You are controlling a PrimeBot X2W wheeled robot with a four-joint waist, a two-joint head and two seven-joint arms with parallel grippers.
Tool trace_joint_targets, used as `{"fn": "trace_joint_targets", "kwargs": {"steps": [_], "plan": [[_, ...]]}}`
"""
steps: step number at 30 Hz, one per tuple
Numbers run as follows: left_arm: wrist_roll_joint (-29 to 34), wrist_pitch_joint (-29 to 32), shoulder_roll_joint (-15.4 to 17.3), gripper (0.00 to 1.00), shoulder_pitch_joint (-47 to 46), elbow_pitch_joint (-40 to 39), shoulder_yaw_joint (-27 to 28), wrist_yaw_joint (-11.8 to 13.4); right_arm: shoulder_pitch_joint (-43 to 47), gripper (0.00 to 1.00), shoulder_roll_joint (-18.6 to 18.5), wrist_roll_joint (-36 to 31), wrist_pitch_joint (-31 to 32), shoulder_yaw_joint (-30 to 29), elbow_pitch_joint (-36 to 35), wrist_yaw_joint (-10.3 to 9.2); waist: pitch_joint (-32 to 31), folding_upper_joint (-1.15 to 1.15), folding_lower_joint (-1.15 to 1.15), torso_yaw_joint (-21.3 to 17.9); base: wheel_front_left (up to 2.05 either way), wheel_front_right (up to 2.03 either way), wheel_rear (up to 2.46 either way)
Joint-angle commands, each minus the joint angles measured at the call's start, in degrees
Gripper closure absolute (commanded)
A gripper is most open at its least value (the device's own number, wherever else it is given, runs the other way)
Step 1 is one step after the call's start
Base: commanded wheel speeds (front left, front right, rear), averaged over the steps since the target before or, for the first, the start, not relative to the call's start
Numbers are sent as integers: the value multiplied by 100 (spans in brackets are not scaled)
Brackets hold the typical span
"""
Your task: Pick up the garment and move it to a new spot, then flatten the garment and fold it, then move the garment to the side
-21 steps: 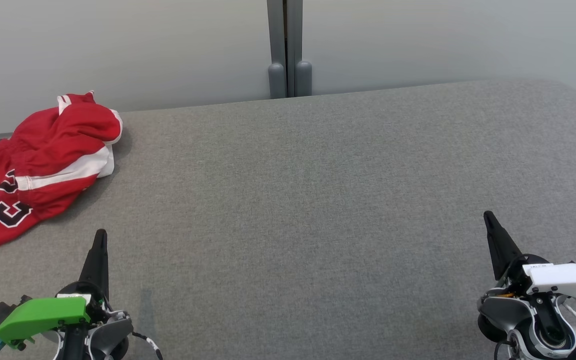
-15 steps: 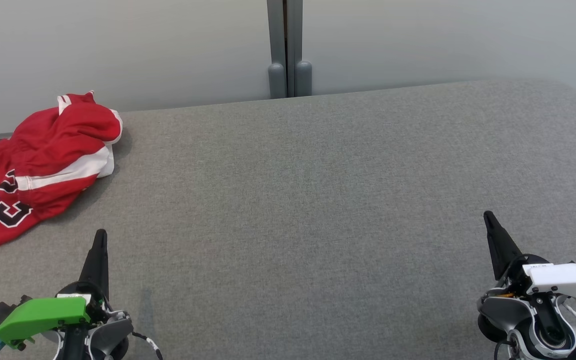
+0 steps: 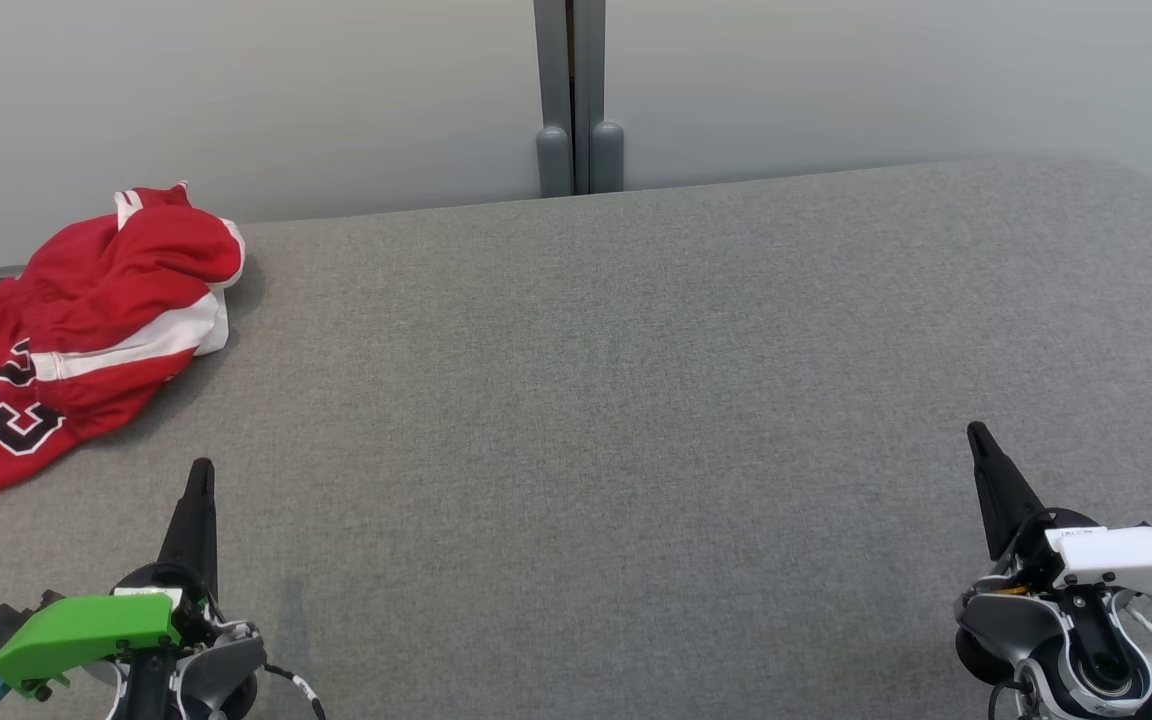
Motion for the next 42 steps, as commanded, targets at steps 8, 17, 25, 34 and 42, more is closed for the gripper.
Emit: {"fn": "trace_joint_targets", "kwargs": {"steps": [8, 17, 25, 34, 42], "plan": [[-18, 13, 26, 100, -65, -8, 10, -33, -29, 100, -5, -20, 9, 1, -25, 2, 0, 0, 0, 0, 0, 0, 0], [-18, 13, 26, 100, -65, -8, 10, -33, -29, 100, -5, -21, 9, 1, -25, 2, 0, 0, 0, 0, 0, 0, 0], [-18, 13, 26, 100, -65, -8, 10, -32, -29, 100, -5, -21, 9, 1, -25, 2, 0, 0, 0, 0, 0, 0, 0], [-18, 13, 26, 100, -65, -8, 10, -32, -29, 100, -5, -21, 9, 1, -25, 2, 0, 0, 0, 0, 0, 0, 0], [-18, 13, 26, 100, -65, -8, 9, -32, -29, 100, -5, -21, 9, 1, -25, 2, 0, 0, 0, 0, 0, 0, 0]]}}
